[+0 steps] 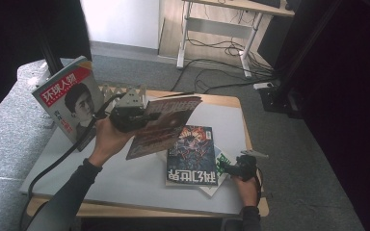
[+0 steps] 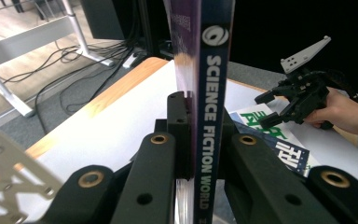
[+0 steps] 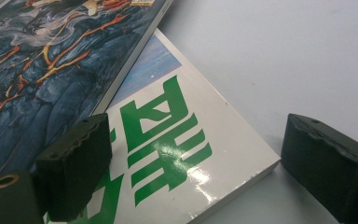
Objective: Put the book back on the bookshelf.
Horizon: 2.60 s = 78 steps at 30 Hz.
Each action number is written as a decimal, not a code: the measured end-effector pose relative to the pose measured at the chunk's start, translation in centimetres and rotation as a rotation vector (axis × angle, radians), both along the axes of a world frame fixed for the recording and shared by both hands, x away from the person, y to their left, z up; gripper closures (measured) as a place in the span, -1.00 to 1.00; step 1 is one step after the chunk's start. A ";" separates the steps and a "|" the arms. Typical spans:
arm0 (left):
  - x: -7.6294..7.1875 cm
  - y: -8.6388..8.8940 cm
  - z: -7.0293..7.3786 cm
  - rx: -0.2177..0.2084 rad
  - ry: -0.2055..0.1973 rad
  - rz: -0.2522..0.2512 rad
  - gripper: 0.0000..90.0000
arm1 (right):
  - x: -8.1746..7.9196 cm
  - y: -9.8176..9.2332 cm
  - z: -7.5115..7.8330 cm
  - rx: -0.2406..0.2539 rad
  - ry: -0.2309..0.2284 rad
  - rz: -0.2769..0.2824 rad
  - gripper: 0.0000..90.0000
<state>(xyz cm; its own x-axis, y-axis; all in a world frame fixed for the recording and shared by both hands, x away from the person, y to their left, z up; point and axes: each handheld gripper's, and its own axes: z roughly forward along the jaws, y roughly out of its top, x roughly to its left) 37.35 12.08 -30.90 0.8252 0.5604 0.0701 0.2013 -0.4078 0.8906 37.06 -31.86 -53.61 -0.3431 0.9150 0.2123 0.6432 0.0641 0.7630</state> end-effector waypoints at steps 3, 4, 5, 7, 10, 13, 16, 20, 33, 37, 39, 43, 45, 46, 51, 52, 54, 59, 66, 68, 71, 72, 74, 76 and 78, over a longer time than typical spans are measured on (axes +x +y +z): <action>-0.2 0.8 0.3 -0.013 0.003 0.013 0.87 | 0.0 0.0 0.0 0.000 0.000 0.000 -0.82; -0.3 1.1 0.4 -0.016 0.001 0.022 0.87 | 0.0 0.0 0.0 0.000 0.000 0.000 -0.82; -0.3 1.3 0.5 -0.018 0.001 0.026 0.87 | 0.0 0.0 0.0 0.000 0.000 0.000 -0.82; -0.5 1.8 0.7 -0.023 0.001 0.038 0.87 | 0.0 0.0 0.0 -0.002 0.001 0.001 -0.82; -0.7 2.6 1.0 -0.021 -0.003 0.051 0.87 | 0.0 0.0 0.0 0.000 -0.001 0.000 -0.82; -0.9 3.3 1.3 -0.026 -0.005 0.065 0.87 | 0.0 0.0 0.0 0.000 0.000 0.000 -0.82; -1.1 4.2 1.7 -0.029 -0.006 0.082 0.87 | 0.0 0.0 0.0 0.000 0.000 0.000 -0.82; -1.4 5.5 2.1 -0.038 -0.014 0.112 0.87 | 0.0 0.0 0.0 0.000 -0.001 0.000 -0.82; -2.4 10.0 2.5 -0.045 -0.024 0.207 0.87 | 0.0 0.0 0.0 0.000 -0.001 0.000 -0.82; -2.6 11.3 2.6 -0.049 -0.029 0.241 0.87 | 0.0 0.0 0.0 0.000 -0.001 0.000 -0.81; -2.7 12.0 2.6 -0.045 -0.032 0.257 0.87 | 0.0 0.0 0.0 0.000 -0.001 0.000 -0.81; -2.9 13.1 2.5 -0.040 -0.036 0.286 0.87 | 0.0 0.0 0.0 0.000 -0.001 0.000 -0.81; -2.9 13.5 2.5 -0.039 -0.036 0.301 0.87 | 0.0 0.0 0.0 0.000 -0.001 0.000 -0.81; -2.9 13.8 2.4 -0.037 -0.037 0.308 0.87 | 0.0 0.0 0.0 0.000 -0.001 0.000 -0.81; -2.5 14.4 2.1 -0.036 -0.044 0.345 0.87 | 0.0 0.0 0.0 0.000 -0.001 0.000 -0.81; -2.4 14.5 2.0 -0.033 -0.045 0.352 0.87 | 0.0 0.0 0.0 0.000 -0.001 0.000 -0.81; -2.1 14.7 1.9 -0.032 -0.046 0.366 0.87 | 0.0 0.0 0.0 0.000 -0.001 0.000 -0.81; -1.3 14.9 1.6 -0.035 -0.047 0.393 0.87 | 0.0 0.0 0.0 0.001 -0.001 0.000 -0.81; 0.3 14.6 1.0 -0.029 -0.043 0.420 0.87 | 0.0 0.0 0.0 0.001 -0.002 -0.001 -0.81; 0.9 14.5 0.8 -0.028 -0.043 0.426 0.87 | 0.0 0.0 0.0 0.001 -0.002 0.000 -0.81; 1.7 14.4 0.5 -0.025 -0.041 0.438 0.87 | 0.0 0.0 0.0 0.001 -0.001 0.001 -0.81; 1.9 14.4 0.4 -0.026 -0.041 0.442 0.87 | 0.0 0.0 0.0 0.001 -0.001 0.001 -0.81; 2.4 14.3 0.3 -0.028 -0.042 0.449 0.87 | 0.0 0.0 0.0 0.001 -0.001 0.002 -0.81; 2.8 14.3 0.1 -0.033 -0.043 0.455 0.87 | 0.0 0.0 0.0 0.001 0.001 0.001 -0.81; 3.3 14.2 0.0 -0.039 -0.045 0.459 0.87 | 0.0 0.0 0.0 0.000 0.002 0.001 -0.81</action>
<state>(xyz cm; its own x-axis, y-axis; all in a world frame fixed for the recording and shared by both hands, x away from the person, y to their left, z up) 40.62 26.30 -30.91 0.4879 0.8700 0.0714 0.3142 -0.2513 0.9155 37.04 -31.89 -53.60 -0.3438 0.9146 0.2128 0.6446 0.0651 0.7617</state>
